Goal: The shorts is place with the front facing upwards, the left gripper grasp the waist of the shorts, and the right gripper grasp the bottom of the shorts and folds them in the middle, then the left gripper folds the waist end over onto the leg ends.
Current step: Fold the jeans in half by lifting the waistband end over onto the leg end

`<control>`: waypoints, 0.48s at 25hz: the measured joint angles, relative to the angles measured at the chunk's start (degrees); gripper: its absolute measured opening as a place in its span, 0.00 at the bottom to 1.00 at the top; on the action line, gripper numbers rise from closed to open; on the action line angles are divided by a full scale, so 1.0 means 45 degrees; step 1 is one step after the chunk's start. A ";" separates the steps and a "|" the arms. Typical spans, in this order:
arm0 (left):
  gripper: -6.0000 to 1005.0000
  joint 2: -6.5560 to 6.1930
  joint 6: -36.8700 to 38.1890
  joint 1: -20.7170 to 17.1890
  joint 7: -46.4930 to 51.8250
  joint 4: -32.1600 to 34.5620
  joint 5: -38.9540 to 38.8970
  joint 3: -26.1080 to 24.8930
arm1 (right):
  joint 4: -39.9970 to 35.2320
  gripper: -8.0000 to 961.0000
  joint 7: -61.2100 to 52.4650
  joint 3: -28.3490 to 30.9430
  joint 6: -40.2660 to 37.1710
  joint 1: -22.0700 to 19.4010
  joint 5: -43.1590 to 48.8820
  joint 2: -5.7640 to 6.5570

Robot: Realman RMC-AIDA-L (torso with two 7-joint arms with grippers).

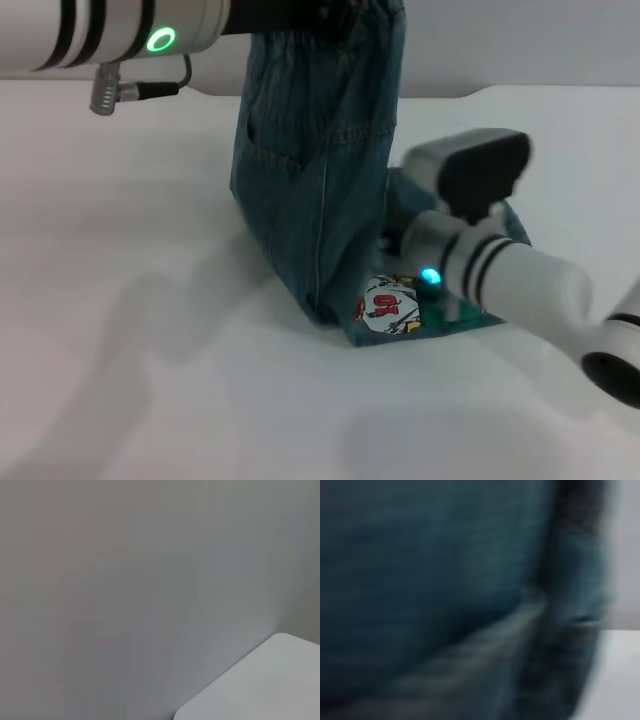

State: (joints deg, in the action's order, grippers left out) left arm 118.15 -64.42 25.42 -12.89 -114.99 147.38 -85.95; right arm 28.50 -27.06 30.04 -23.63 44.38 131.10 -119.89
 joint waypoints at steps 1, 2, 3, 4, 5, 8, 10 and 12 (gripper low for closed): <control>0.04 -0.0003 0.0034 -0.0040 -0.0007 0.0007 0.0000 0.0000 | -0.0256 0.03 0.0054 0.0122 -0.0202 -0.0175 -0.0142 0.0004; 0.04 -0.0004 0.0059 -0.0069 -0.0024 0.0017 0.0000 0.0000 | -0.0491 0.03 0.0096 0.0229 -0.0445 -0.0327 -0.0196 0.0002; 0.04 -0.0006 0.0100 -0.0105 -0.0064 0.0034 0.0001 0.0000 | -0.0751 0.03 0.0124 0.0347 -0.0697 -0.0470 -0.0222 0.0001; 0.04 -0.0006 0.0133 -0.0138 -0.0096 0.0051 0.0002 0.0007 | -0.0923 0.03 0.0143 0.0428 -0.0855 -0.0549 -0.0222 0.0003; 0.04 -0.0006 0.0182 -0.0172 -0.0122 0.0058 0.0002 0.0029 | -0.1131 0.03 0.0231 0.0519 -0.1063 -0.0640 -0.0224 0.0001; 0.04 -0.0006 0.0390 -0.0332 -0.0138 0.0066 -0.0004 0.0182 | -0.1604 0.02 0.0869 0.1055 -0.1559 -0.0923 -0.0288 0.0000; 0.04 -0.0011 0.0521 -0.0448 -0.0140 0.0071 -0.0008 0.0277 | -0.1732 0.01 0.1629 0.1843 -0.1890 -0.1273 -0.0302 0.0007; 0.04 -0.0021 0.0622 -0.0572 -0.0167 0.0080 -0.0012 0.0338 | -0.1765 0.01 0.2360 0.2745 -0.2257 -0.1668 -0.0310 0.0057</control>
State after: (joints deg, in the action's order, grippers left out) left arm 118.06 -61.62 22.85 -13.65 -114.63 147.33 -84.43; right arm 20.56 -16.44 42.40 -33.79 36.87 129.70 -119.63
